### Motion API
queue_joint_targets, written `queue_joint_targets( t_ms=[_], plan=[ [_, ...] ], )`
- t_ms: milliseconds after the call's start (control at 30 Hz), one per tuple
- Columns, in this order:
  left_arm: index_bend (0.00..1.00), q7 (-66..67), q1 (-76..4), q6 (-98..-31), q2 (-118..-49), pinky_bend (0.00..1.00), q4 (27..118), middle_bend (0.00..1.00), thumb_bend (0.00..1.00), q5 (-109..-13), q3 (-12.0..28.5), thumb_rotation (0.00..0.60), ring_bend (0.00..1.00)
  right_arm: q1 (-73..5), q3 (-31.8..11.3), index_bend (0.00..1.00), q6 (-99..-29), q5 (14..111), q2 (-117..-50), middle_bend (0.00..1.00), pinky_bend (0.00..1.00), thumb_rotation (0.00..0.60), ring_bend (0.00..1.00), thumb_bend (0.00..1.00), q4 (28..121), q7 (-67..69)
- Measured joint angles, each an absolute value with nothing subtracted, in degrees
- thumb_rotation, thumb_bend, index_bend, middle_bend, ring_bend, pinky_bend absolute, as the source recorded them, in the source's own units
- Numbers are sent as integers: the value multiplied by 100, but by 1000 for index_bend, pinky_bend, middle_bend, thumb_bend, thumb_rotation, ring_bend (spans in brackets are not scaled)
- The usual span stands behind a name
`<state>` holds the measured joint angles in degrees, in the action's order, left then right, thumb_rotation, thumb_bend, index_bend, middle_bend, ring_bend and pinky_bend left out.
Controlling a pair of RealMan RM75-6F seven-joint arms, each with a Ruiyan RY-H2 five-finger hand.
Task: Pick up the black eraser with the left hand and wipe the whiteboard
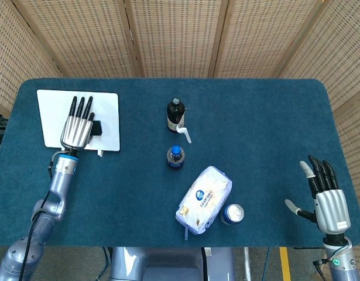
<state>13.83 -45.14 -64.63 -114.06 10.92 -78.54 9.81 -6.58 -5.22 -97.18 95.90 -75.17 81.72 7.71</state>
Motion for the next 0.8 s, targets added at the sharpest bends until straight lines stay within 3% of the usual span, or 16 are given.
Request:
queue_joint_targets(
  t_ms=[433, 800],
  plan=[
    [312, 745, -4427, -7074, -11241, 0, 1559, 0, 0, -7849, 1054, 486, 0, -668, -520, 0, -9639, 9523, -7511, 0, 0, 600, 0, 0, 8154, 800],
    [314, 262, -3887, -8296, -10530, 0, 3385, 0, 0, -8085, 959, 484, 0, -669, -527, 0, -9617, 9492, -7494, 0, 0, 600, 0, 0, 8181, 781]
  ],
)
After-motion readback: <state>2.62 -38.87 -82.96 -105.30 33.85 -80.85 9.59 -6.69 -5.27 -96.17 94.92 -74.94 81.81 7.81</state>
